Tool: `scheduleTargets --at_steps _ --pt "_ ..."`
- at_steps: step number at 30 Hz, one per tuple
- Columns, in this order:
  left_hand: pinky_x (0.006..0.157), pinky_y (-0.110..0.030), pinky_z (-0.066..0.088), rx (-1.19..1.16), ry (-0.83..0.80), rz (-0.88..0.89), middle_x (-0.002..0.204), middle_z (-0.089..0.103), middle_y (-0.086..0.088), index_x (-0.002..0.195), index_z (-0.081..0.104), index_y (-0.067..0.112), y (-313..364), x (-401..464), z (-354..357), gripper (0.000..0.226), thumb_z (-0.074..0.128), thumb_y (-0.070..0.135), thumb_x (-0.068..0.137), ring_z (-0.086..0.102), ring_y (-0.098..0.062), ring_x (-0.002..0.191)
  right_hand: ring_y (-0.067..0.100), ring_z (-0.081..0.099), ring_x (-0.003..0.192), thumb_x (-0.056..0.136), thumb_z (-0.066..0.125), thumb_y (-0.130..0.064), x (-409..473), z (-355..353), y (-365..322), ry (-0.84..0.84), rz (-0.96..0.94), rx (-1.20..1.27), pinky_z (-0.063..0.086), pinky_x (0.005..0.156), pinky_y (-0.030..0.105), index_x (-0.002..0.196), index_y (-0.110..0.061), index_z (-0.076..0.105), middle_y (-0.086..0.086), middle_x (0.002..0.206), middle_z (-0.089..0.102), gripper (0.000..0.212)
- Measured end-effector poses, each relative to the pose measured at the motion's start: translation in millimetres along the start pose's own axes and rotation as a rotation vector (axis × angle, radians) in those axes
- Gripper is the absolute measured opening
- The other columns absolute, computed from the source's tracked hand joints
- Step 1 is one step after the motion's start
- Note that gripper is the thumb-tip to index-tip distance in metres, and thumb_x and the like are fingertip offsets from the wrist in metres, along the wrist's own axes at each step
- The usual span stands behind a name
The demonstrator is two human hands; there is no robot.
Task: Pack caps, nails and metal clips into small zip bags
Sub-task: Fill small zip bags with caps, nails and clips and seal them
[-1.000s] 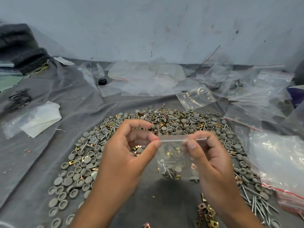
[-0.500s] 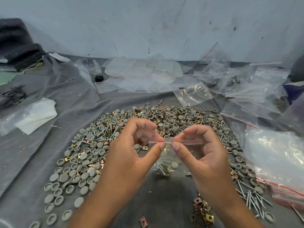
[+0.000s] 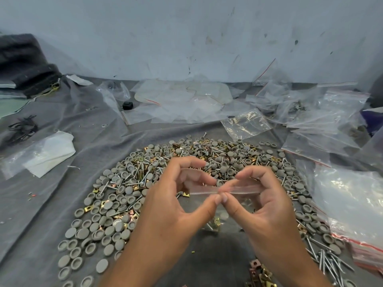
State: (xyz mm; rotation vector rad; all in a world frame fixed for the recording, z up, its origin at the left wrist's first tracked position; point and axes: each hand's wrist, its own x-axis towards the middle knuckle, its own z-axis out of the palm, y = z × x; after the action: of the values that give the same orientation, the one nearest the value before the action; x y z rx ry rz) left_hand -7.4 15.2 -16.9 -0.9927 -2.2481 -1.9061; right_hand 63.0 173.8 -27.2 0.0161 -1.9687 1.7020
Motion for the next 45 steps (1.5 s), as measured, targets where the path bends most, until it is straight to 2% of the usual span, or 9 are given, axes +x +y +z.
scheduleTargets --at_steps 4,7,13,19,27,30,35,41,45 --pt "0.077 -0.037 0.052 0.018 0.019 -0.011 0.094 0.074 0.008 0.115 0.054 0.045 0 1 -2 0.038 0.074 0.039 0.083 0.072 -0.016 0.093 0.021 0.073 0.097 0.082 0.08 -0.04 1 -2 1 -0.02 -0.001 -0.029 0.059 0.08 0.034 0.106 -0.037 0.059 0.0 0.102 0.077 0.032" --pt "0.07 -0.045 0.054 0.067 0.044 -0.014 0.092 0.073 0.008 0.11 0.055 0.043 1 1 -3 0.033 0.072 0.03 0.086 0.07 -0.016 0.094 0.023 0.072 0.095 0.081 0.079 -0.041 2 -7 2 0.008 0.004 -0.056 0.06 0.078 0.047 0.109 -0.039 0.06 0.001 0.104 0.075 0.034" --pt "0.076 -0.039 0.054 0.101 0.009 -0.019 0.095 0.071 0.011 0.105 0.055 0.043 2 0 -4 0.033 0.073 0.021 0.089 0.069 -0.012 0.095 0.021 0.072 0.093 0.081 0.077 -0.041 2 -14 2 0.018 0.016 -0.061 0.06 0.078 0.039 0.11 -0.041 0.06 0.002 0.099 0.075 0.034" --pt "0.077 -0.013 0.051 0.045 0.004 0.014 0.1 0.073 0.013 0.115 0.055 0.043 6 1 -2 0.04 0.076 0.04 0.081 0.071 -0.01 0.095 0.024 0.072 0.095 0.084 0.079 -0.034 2 -9 1 -0.016 -0.042 -0.038 0.057 0.082 0.03 0.103 -0.035 0.057 0.006 0.099 0.075 0.03" --pt "0.073 -0.025 0.055 0.067 0.026 0.034 0.091 0.073 0.01 0.105 0.055 0.038 7 1 -2 0.032 0.075 0.027 0.083 0.072 -0.013 0.088 0.023 0.07 0.094 0.083 0.076 -0.039 1 -18 -3 0.018 -0.03 -0.089 0.055 0.079 0.054 0.112 -0.038 0.059 0.001 0.102 0.074 0.033" --pt "0.074 -0.028 0.057 0.042 0.031 0.004 0.092 0.075 0.01 0.105 0.054 0.038 6 1 -2 0.036 0.078 0.031 0.08 0.072 -0.011 0.09 0.023 0.07 0.092 0.087 0.079 -0.034 2 -20 -3 0.025 -0.027 -0.071 0.056 0.079 0.049 0.109 -0.035 0.057 0.004 0.099 0.075 0.031" --pt "0.082 -0.026 0.054 -0.006 0.107 -0.041 0.094 0.074 0.008 0.105 0.059 0.042 -2 4 -7 0.038 0.078 0.027 0.076 0.071 -0.015 0.091 0.02 0.069 0.096 0.084 0.073 -0.025 7 -24 2 0.114 0.044 0.097 0.056 0.08 0.025 0.096 -0.032 0.057 0.007 0.1 0.074 0.02" --pt "0.082 -0.041 0.054 0.017 0.113 -0.021 0.091 0.073 0.003 0.099 0.057 0.038 -2 3 -9 0.028 0.075 0.027 0.08 0.069 -0.021 0.09 0.016 0.067 0.099 0.095 0.07 -0.026 7 -26 5 0.092 0.052 0.019 0.055 0.085 0.024 0.106 -0.036 0.06 -0.001 0.103 0.07 0.018" --pt "0.08 -0.039 0.054 0.046 0.099 -0.005 0.092 0.071 0.005 0.093 0.055 0.036 -1 2 -6 0.025 0.073 0.024 0.081 0.068 -0.021 0.091 0.014 0.067 0.105 0.082 0.078 -0.038 7 -24 3 0.032 0.044 -0.027 0.056 0.086 0.027 0.123 -0.042 0.056 -0.006 0.114 0.07 0.047"
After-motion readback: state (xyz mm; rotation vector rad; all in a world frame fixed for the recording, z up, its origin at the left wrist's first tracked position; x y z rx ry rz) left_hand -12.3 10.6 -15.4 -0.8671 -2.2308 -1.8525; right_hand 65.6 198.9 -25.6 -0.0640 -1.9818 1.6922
